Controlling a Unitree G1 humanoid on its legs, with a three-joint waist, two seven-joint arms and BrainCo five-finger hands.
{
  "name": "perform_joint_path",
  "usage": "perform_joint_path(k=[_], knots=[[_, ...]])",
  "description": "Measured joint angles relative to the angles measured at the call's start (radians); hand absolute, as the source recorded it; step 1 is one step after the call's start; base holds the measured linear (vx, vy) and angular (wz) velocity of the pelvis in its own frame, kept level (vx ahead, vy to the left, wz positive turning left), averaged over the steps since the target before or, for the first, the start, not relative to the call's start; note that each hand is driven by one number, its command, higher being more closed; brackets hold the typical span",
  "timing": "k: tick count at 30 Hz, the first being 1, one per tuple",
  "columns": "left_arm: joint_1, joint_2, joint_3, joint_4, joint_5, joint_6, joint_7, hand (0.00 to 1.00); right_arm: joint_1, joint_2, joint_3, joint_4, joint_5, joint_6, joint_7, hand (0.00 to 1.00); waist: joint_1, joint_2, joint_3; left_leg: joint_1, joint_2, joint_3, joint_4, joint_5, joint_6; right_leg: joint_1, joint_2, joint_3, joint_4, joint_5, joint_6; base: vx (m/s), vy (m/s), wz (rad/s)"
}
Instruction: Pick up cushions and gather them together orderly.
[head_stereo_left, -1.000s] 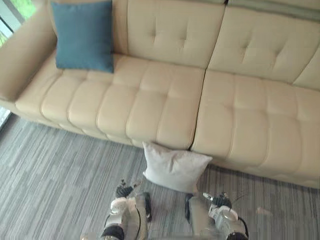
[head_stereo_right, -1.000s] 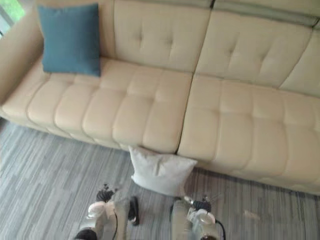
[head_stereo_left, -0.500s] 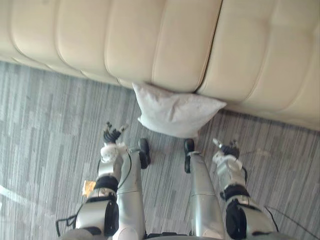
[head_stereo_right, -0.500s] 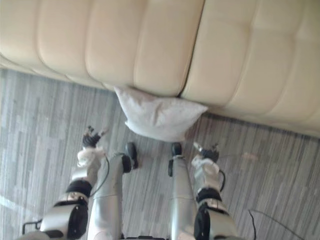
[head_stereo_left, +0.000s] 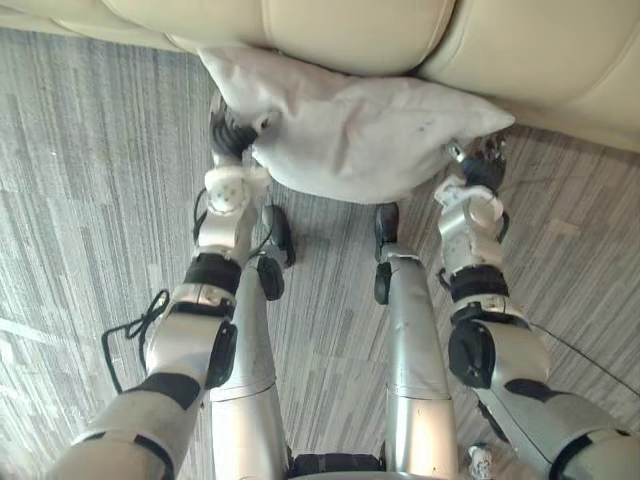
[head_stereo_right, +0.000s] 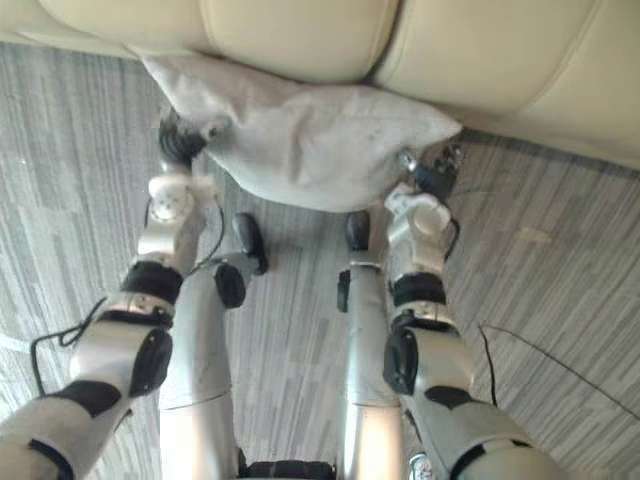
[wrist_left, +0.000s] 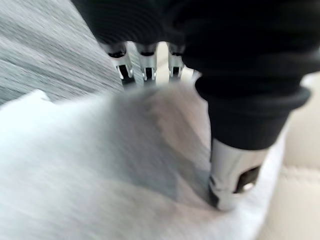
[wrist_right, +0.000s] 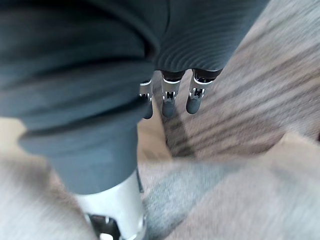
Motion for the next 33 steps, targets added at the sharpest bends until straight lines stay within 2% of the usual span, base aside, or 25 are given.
perform_joint_path(k=[1,5,10,16,19,21,22,23,26,27,29,33], knots=[[-0.003,-0.004,0.0,0.0,0.0,0.0,0.007,1.0,-0.002,0.003,0.009,0.0,0.002,-0.002,-0.003,1.0,-0.001,0.0,0.0,-0.002,0.0,-0.001,0.001,0.0,0.0,-0.002,0.0,-0.001,0.001,0.0,0.0,-0.02,0.035,0.02],[-0.013,-0.015,-0.008,-0.01,-0.001,0.002,0.056,1.0,-0.017,0.02,0.074,-0.003,0.019,-0.014,-0.027,1.0,-0.008,0.0,0.0,-0.018,0.0,-0.022,0.016,0.005,-0.008,-0.011,0.001,-0.017,0.023,0.0,-0.001,-0.02,0.026,0.03],[-0.013,-0.001,-0.027,-0.028,0.0,0.007,0.082,1.0,-0.003,0.012,0.14,-0.014,0.024,-0.015,-0.034,1.0,-0.011,0.0,0.0,-0.018,0.002,-0.022,0.017,0.011,-0.013,-0.013,0.0,-0.017,0.027,0.002,-0.005,-0.03,0.043,0.02],[0.046,0.003,-0.054,-0.135,0.002,0.008,0.09,1.0,0.112,0.003,0.226,-0.167,0.028,-0.017,-0.034,1.0,-0.013,0.0,0.0,0.03,0.01,-0.022,0.019,0.019,-0.017,0.03,0.0,-0.023,0.026,0.01,-0.016,-0.01,0.036,-0.01],[0.145,-0.002,-0.086,-0.228,0.003,0.004,0.09,1.0,0.221,0.018,0.257,-0.274,0.028,-0.029,-0.034,1.0,-0.015,0.0,-0.001,0.136,0.014,-0.025,-0.022,0.022,-0.024,0.142,-0.001,-0.036,-0.028,0.017,-0.023,-0.01,0.03,-0.08],[0.234,-0.016,-0.12,-0.308,0.004,-0.018,0.088,1.0,0.336,0.039,0.277,-0.38,0.027,-0.058,-0.034,1.0,-0.017,0.0,-0.004,0.263,0.011,-0.022,-0.093,0.029,-0.03,0.273,-0.003,-0.044,-0.101,0.028,-0.031,-0.01,0.005,-0.02],[0.252,-0.022,-0.124,-0.327,0.004,-0.022,0.088,1.0,0.36,0.038,0.284,-0.405,0.027,-0.063,-0.034,1.0,-0.017,-0.001,-0.004,0.289,0.009,-0.021,-0.108,0.031,-0.031,0.299,-0.004,-0.045,-0.116,0.031,-0.034,0.0,0.0,0.0],[0.305,-0.035,-0.139,-0.375,0.004,-0.031,0.088,1.0,0.422,0.047,0.288,-0.468,0.025,-0.067,-0.034,1.0,-0.017,-0.001,-0.004,0.368,0.004,-0.016,-0.158,0.03,-0.035,0.377,-0.006,-0.046,-0.168,0.034,-0.038,0.02,-0.021,-0.04],[0.455,-0.054,-0.178,-0.47,0.005,-0.055,0.086,1.0,0.575,0.079,0.309,-0.578,0.005,-0.084,-0.033,1.0,-0.015,-0.001,-0.05,0.529,-0.019,-0.016,-0.262,0.044,-0.045,0.528,-0.013,-0.048,-0.272,0.061,-0.046,0.07,-0.016,-0.11],[0.533,-0.083,-0.18,-0.518,0.005,-0.061,0.083,1.0,0.663,0.077,0.331,-0.635,-0.014,-0.09,-0.029,1.0,-0.018,0.003,-0.087,0.592,-0.026,-0.015,-0.291,0.048,-0.047,0.587,-0.018,-0.053,-0.296,0.06,-0.047,0.12,-0.017,-0.06],[0.632,-0.117,-0.198,-0.574,0.024,-0.076,0.078,1.0,0.77,0.077,0.342,-0.695,-0.036,-0.098,-0.017,1.0,-0.019,0.004,-0.166,0.639,-0.03,-0.017,-0.32,0.049,-0.049,0.636,-0.018,-0.062,-0.334,0.06,-0.049,0.17,-0.009,-0.04],[0.775,-0.147,-0.206,-0.663,0.036,-0.085,0.05,1.0,0.926,0.075,0.364,-0.815,-0.062,-0.107,0.019,1.0,-0.018,0.003,-0.21,0.8,-0.039,-0.021,-0.391,0.046,-0.053,0.789,-0.02,-0.071,-0.407,0.062,-0.051,0.17,-0.007,-0.12]])
